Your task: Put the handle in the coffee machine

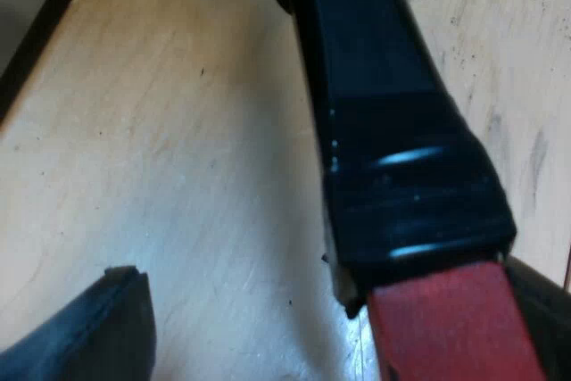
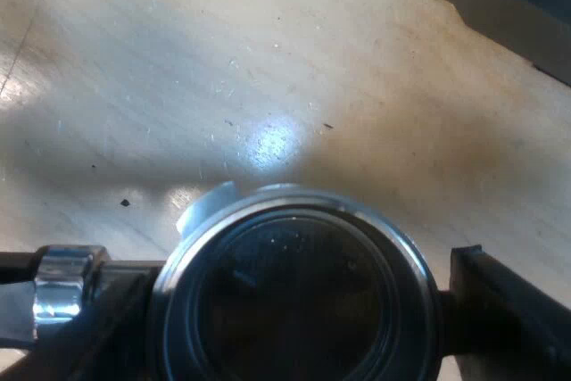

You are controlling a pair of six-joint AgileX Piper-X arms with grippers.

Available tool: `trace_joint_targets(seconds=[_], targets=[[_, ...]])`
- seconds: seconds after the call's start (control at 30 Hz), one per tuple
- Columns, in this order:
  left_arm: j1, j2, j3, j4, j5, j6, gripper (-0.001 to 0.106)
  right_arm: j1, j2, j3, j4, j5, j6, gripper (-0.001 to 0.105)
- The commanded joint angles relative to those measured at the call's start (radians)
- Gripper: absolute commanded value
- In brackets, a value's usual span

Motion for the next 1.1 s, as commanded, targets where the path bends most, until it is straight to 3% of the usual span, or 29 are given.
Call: trace_joint_targets(seconds=[0.03, 0.6, 0.73, 0.77, 0.87, 0.93, 1.1], targets=[[-0.003, -0.003, -0.003, -0.020, -0.006, -0.011, 0.071, -0.004, -0.017, -0.006, -0.003, -0.012, 0.000, 0.000], [-0.003, -0.003, -0.003, -0.034, -0.006, -0.011, 0.071, -0.004, -0.017, -0.006, -0.003, -0.012, 0.000, 0.000], [-0.003, -0.003, -0.003, -0.034, -0.006, -0.011, 0.058, -0.004, -0.017, -0.006, -0.003, -0.012, 0.001, 0.000], [-0.003, -0.003, -0.003, -0.034, -0.006, -0.011, 0.042, -0.004, -0.017, -0.006, -0.003, -0.012, 0.001, 0.000], [-0.003, -0.003, -0.003, -0.034, -0.006, -0.011, 0.010, -0.004, -0.017, -0.006, -0.003, -0.012, 0.018, 0.000], [-0.003, -0.003, -0.003, -0.034, -0.006, -0.007, 0.000, -0.004, -0.017, -0.006, -0.003, -0.012, 0.021, 0.000], [-0.003, -0.003, -0.003, -0.034, -0.006, -0.007, 0.000, -0.004, -0.017, -0.006, -0.003, -0.007, 0.038, 0.000]])
